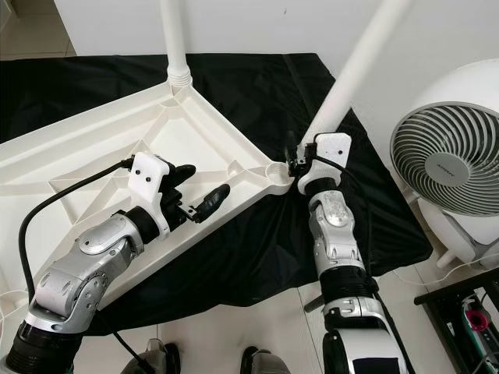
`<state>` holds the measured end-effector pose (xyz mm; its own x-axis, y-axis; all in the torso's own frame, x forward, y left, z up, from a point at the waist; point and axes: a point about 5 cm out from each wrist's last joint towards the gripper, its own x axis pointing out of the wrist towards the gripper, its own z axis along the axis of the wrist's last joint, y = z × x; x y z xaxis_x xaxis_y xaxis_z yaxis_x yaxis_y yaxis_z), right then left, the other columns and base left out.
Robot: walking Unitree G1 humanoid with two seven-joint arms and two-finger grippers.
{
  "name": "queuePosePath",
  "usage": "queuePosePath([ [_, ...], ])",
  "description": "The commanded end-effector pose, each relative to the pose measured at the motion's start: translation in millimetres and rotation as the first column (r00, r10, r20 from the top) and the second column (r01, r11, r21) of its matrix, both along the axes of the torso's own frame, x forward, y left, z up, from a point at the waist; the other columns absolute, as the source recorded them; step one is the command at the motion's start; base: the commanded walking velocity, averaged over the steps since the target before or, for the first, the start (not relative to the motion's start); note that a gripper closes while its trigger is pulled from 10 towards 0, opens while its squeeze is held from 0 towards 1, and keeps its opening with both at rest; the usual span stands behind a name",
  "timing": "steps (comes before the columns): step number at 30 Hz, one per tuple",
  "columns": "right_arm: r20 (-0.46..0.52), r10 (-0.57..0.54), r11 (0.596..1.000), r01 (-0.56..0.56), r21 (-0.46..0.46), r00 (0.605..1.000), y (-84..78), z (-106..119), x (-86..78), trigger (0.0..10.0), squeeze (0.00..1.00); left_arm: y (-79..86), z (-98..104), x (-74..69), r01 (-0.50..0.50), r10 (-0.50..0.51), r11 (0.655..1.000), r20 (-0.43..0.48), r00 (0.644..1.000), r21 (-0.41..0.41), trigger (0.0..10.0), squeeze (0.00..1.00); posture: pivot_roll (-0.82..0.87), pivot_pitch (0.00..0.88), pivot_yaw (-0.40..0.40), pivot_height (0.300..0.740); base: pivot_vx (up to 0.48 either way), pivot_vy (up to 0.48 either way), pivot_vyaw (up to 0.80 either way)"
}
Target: Building children table
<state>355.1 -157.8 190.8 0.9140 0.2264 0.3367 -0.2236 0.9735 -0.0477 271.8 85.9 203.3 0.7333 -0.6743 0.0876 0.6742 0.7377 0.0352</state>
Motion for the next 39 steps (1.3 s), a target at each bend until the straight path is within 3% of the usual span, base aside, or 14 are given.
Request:
queuePosePath([
  [1,-0.022,0.044,0.999,-0.044,-0.024,0.999,2.8,-5,-1.5,10.0,0.00,0.0,-1,1.3,0.004,-0.004,1.000,0.000,1.000,0.002,10.0,0.00,0.12,0.167,-0.052,0.740,0.000,0.000,0.00],
  [13,-0.048,0.119,0.992,-0.120,-0.032,0.992,24.5,-16,0.9,10.0,0.00,-1.9,-1,-0.1,0.012,-0.012,1.000,-0.002,1.000,0.000,10.0,0.00,0.13,0.166,-0.055,0.740,0.000,0.000,0.00],
  [17,-0.121,0.031,1.000,-0.031,-0.003,0.992,12.1,-31,7.1,10.0,0.00,-0.9,-1,-0.9,0.008,-0.008,1.000,-0.001,1.000,0.000,10.0,0.00,0.13,0.165,-0.058,0.740,0.000,0.000,0.00],
  [25,-0.196,-0.025,0.999,0.032,0.031,0.980,-4.1,-45,6.9,10.0,0.00,-1.7,-1,-1.6,0.009,-0.009,1.000,-0.003,1.000,-0.005,10.0,0.00,0.12,0.167,-0.057,0.740,0.000,0.000,0.00],
  [35,-0.203,-0.021,1.000,0.022,0.005,0.979,-2.2,-53,4.9,10.0,0.00,-1.5,-1,-2.2,0.011,-0.011,1.000,-0.003,1.000,-0.006,10.0,0.00,0.12,0.166,-0.058,0.740,0.000,0.000,0.00],
  [39,-0.287,-0.051,0.994,0.077,0.080,0.957,-10.7,-65,6.1,10.0,0.00,-1.1,-1,-2.7,0.011,-0.011,1.000,-0.003,1.000,-0.003,10.0,0.00,0.13,0.165,-0.054,0.740,0.000,0.000,0.00],
])
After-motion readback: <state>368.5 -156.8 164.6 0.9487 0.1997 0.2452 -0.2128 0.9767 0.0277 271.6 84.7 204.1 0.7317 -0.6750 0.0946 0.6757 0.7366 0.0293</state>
